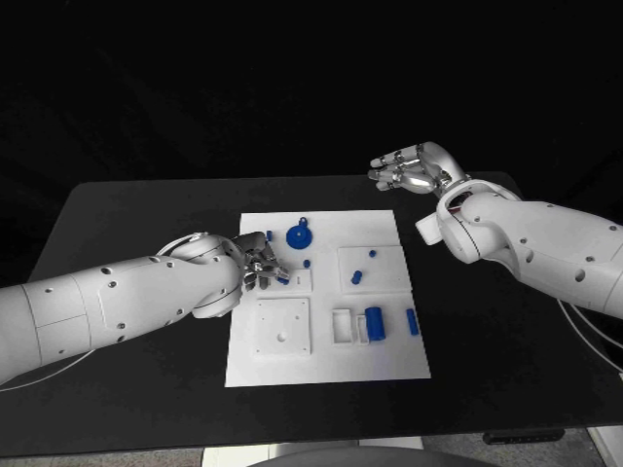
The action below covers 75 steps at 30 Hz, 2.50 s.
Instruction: Assemble the parts on the task board
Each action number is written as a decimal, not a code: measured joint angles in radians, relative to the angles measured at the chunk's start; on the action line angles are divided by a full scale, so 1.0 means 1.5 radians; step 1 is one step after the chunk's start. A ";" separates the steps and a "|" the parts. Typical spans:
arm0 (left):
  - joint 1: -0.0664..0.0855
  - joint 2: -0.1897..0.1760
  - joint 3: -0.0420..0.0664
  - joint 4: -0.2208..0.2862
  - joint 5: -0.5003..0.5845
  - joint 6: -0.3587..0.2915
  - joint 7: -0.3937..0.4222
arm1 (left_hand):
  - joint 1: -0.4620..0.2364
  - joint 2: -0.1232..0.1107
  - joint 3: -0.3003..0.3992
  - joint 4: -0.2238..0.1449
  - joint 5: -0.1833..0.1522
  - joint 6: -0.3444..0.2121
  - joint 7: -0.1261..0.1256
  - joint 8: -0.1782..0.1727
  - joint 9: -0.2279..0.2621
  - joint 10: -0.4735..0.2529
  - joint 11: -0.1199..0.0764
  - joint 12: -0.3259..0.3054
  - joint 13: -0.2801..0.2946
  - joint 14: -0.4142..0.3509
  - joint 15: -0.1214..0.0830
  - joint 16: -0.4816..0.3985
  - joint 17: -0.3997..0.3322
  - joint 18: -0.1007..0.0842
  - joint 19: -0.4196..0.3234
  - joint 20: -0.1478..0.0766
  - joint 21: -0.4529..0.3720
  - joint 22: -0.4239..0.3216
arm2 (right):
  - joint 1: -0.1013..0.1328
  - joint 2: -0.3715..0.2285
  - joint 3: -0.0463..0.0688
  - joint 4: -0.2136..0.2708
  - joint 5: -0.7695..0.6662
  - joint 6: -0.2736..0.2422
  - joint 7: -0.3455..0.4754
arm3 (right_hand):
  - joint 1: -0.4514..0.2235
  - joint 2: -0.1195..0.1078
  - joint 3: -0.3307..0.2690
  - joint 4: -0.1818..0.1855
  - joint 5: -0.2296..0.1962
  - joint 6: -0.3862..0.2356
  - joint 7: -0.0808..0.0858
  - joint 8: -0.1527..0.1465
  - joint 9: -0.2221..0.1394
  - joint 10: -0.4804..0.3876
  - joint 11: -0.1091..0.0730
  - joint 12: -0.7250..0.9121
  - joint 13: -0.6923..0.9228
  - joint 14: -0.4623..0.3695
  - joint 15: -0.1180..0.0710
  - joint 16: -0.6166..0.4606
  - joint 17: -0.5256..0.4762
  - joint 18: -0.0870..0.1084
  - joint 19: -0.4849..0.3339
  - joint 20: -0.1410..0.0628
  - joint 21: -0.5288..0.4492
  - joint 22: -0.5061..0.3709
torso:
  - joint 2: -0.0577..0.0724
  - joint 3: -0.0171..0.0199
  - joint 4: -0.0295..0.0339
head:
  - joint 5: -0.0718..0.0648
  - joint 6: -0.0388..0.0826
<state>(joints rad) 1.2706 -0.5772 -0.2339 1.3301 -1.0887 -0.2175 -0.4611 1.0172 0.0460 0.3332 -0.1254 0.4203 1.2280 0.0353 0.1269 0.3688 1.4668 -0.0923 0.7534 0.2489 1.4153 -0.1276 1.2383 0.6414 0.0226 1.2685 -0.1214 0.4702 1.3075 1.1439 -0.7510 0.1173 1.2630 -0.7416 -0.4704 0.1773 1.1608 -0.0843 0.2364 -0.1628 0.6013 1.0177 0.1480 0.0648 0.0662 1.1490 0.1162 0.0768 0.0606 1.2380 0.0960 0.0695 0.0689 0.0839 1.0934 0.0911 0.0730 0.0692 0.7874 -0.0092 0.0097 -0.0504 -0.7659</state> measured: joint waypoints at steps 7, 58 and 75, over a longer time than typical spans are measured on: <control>0.000 0.000 0.000 0.000 0.000 0.001 0.000 | 0.003 -0.003 -0.006 0.006 -0.021 0.000 0.000 0.000 0.000 0.000 0.000 0.000 -0.001 0.000 0.000 0.000 -0.002 0.000 0.000 0.000 -0.003 0.000 | 0.000 0.000 0.000 0.000 0.000 0.000 0.000 | 0.000 0.000 0.000 0.000 0.000 0.000 0.000 0.000 0.000 0.000 0.000 0.000 0.000 0.000 0.000 0.000 0.000 0.000 0.000 0.000 0.000 0.000 | 0.000 -0.0002 0.0000 | 0.001 0.000; -0.005 0.000 -0.004 -0.010 0.007 0.010 -0.019 | 0.004 -0.122 -0.047 0.234 -0.245 0.159 -0.088 0.003 0.587 0.002 -0.005 0.003 -0.005 0.000 0.000 -0.001 -0.004 0.000 0.005 0.000 -0.013 0.000 | 0.000 -0.001 0.000 0.000 0.001 0.000 0.000 | 0.000 0.000 0.000 0.004 0.011 0.000 0.000 0.000 0.000 0.000 0.000 0.000 0.000 -0.005 0.000 0.000 0.000 0.000 -0.002 0.002 0.000 0.000 | 0.000 -0.0001 -0.0002 | -0.001 0.007; -0.006 -0.003 -0.004 -0.013 0.026 -0.016 -0.016 | 0.001 -0.122 -0.158 0.274 -0.242 0.159 -0.088 -0.004 0.583 0.002 -0.005 0.003 -0.011 -0.003 -0.003 -0.014 -0.018 0.000 0.007 -0.007 -0.018 0.000 | -0.001 -0.001 0.000 -0.002 0.001 0.000 0.000 | 0.000 0.000 0.000 0.004 0.014 0.000 0.000 0.000 0.000 0.000 0.000 0.000 0.000 -0.005 0.000 0.000 0.000 0.000 -0.002 0.002 0.000 0.000 | 0.000 -0.0002 -0.0001 | -0.003 0.008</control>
<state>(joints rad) 1.2623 -0.5823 -0.2401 1.3110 -1.0503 -0.2412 -0.4851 1.0185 -0.1367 0.0955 0.2855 0.0576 1.4666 -0.0965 0.1210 1.2437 1.4701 -0.1003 0.7574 0.2331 1.4109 -0.1323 1.2179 0.6144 0.0226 1.2792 -0.1324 0.4430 1.3078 1.1417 -0.7522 0.1173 1.2599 -0.7396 -0.4698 0.1778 1.1608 -0.0843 0.2363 -0.1571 0.6216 1.0177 0.1480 0.0648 0.0662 1.1490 0.1162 0.0768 0.0606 1.2308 0.0961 0.0694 0.0687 0.0839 1.0898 0.0947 0.0730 0.0693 0.7875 -0.0095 0.0095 -0.0553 -0.7536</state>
